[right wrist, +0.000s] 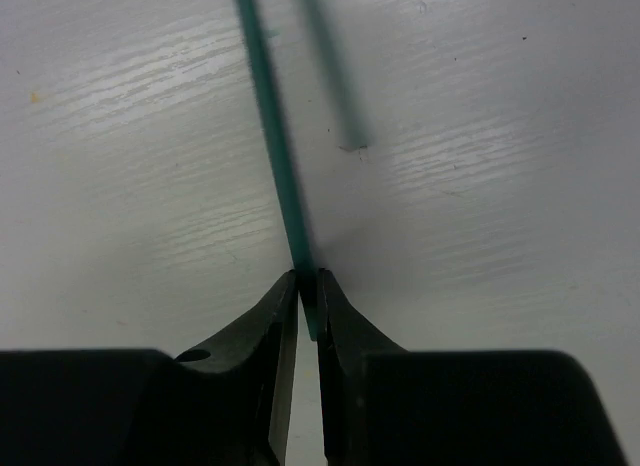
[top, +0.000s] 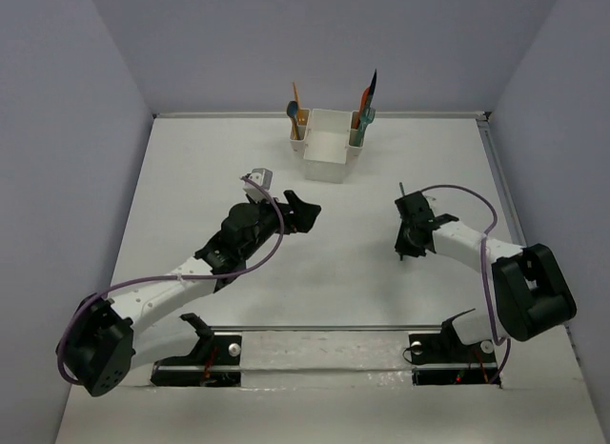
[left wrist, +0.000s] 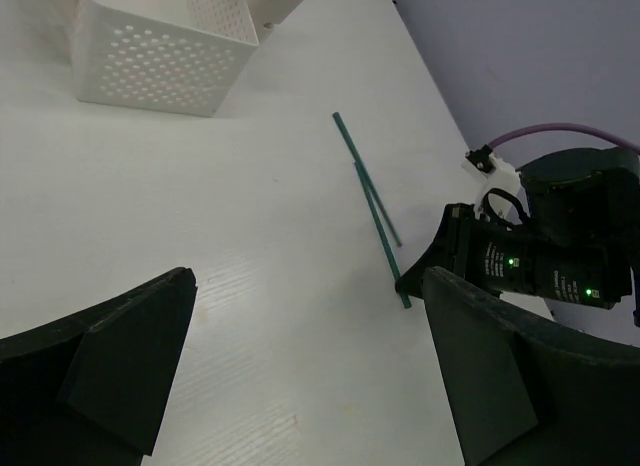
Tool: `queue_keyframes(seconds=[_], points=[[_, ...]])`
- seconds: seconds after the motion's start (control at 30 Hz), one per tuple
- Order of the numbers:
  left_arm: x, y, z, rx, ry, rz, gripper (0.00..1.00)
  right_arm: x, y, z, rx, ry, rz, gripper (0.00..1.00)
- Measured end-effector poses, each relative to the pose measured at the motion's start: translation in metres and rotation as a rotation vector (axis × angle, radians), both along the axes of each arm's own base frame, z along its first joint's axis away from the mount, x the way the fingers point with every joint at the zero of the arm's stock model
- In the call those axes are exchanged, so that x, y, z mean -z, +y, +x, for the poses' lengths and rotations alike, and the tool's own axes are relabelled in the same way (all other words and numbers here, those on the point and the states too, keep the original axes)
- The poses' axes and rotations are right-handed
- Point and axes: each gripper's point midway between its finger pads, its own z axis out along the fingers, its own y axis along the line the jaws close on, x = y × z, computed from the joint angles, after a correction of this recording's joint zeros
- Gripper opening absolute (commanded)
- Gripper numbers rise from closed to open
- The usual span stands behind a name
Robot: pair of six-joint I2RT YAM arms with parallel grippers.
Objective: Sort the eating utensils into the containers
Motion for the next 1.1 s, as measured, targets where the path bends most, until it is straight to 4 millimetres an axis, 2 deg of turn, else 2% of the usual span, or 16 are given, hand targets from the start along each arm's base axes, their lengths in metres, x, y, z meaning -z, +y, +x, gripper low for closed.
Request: queue_keyframes(seconds=[0.03, 0.07, 0.23, 0.4, 0.5, 0.57, 0.7, 0.93, 1.1], points=[[0.002, 0.000, 0.000, 0.002, 0.003, 0.002, 0.98, 0.000, 0.001, 0.002, -0.001, 0.000, 0.002, 0.05], [0.003, -0.001, 0.000, 0.004, 0.005, 0.003, 0.97, 0.000, 0.002, 0.003, -0.001, 0.001, 0.003, 0.01], [0.007, -0.007, -0.002, 0.036, 0.020, 0.000, 0.95, 0.000, 0.012, 0.003, -0.045, -0.012, -0.020, 0.00], [0.013, -0.012, -0.005, 0.057, 0.050, -0.009, 0.86, -0.006, 0.040, -0.004, -0.171, -0.028, 0.035, 0.00], [0.016, -0.014, -0.006, 0.065, 0.065, -0.016, 0.79, -0.020, 0.056, -0.003, -0.248, -0.074, 0.087, 0.00], [0.018, -0.019, -0.006, 0.081, 0.083, -0.021, 0.69, -0.039, 0.067, 0.003, -0.300, -0.146, 0.140, 0.00], [0.024, -0.038, -0.003, 0.145, 0.129, -0.030, 0.60, -0.076, 0.089, 0.010, -0.403, -0.294, 0.251, 0.00], [0.038, -0.067, 0.004, 0.222, 0.201, -0.048, 0.59, -0.105, 0.116, -0.002, -0.550, -0.395, 0.403, 0.00], [0.040, -0.091, 0.017, 0.250, 0.211, -0.083, 0.57, -0.111, 0.126, -0.013, -0.609, -0.408, 0.471, 0.00]])
